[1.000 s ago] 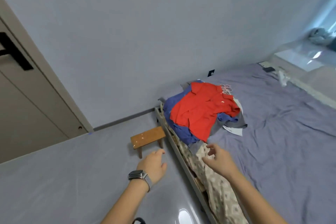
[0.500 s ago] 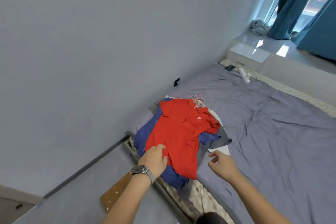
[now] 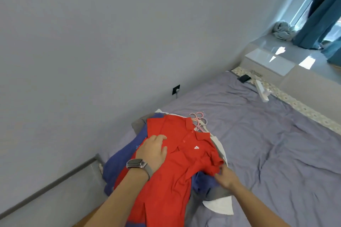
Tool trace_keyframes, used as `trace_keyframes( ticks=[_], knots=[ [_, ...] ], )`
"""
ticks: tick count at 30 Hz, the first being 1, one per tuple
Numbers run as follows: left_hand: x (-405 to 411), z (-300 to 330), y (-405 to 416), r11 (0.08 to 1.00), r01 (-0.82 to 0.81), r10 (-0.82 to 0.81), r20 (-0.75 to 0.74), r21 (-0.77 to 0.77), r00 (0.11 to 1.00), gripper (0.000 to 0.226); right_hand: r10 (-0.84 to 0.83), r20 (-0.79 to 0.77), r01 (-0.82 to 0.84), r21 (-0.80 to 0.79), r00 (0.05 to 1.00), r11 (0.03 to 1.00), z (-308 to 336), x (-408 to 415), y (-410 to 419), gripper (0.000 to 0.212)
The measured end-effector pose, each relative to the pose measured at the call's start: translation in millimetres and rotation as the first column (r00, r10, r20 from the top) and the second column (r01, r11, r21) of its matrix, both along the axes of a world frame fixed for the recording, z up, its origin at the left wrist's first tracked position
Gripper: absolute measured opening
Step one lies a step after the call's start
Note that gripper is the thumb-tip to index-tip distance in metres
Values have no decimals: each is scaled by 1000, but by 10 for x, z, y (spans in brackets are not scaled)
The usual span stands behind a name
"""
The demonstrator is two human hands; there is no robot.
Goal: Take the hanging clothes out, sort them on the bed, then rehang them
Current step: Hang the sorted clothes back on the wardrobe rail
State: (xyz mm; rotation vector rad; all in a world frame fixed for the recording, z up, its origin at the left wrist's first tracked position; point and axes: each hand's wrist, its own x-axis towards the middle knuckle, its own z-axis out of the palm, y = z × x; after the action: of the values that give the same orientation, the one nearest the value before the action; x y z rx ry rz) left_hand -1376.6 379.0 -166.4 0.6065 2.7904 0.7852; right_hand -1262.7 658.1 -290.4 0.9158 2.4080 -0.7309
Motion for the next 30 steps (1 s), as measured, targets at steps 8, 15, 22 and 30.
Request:
trace_keyframes(
  ticks=[8, 15, 22, 30],
  knots=[
    [-831, -1071, 1116, 996, -63, 68, 81, -71, 994, 36, 97, 9, -97, 60, 995, 994, -948, -1352, 801, 52],
    [-863, -1919, 1157, 986, -117, 128, 83, -122, 988, 38, -58, -127, 63, 37, 990, 997, -1788, -1920, 991, 65],
    [-851, -2101, 1194, 989, -150, 150, -9, 3, 989, 38, -112, -380, 117, -10, 918, 993, -1803, -1820, 880, 37],
    [-1126, -1876, 1114, 985, 82, -130, -338, -153, 932, 50, 2, -440, -284, -577, 898, 766, -776, -1246, 655, 27]
  ],
)
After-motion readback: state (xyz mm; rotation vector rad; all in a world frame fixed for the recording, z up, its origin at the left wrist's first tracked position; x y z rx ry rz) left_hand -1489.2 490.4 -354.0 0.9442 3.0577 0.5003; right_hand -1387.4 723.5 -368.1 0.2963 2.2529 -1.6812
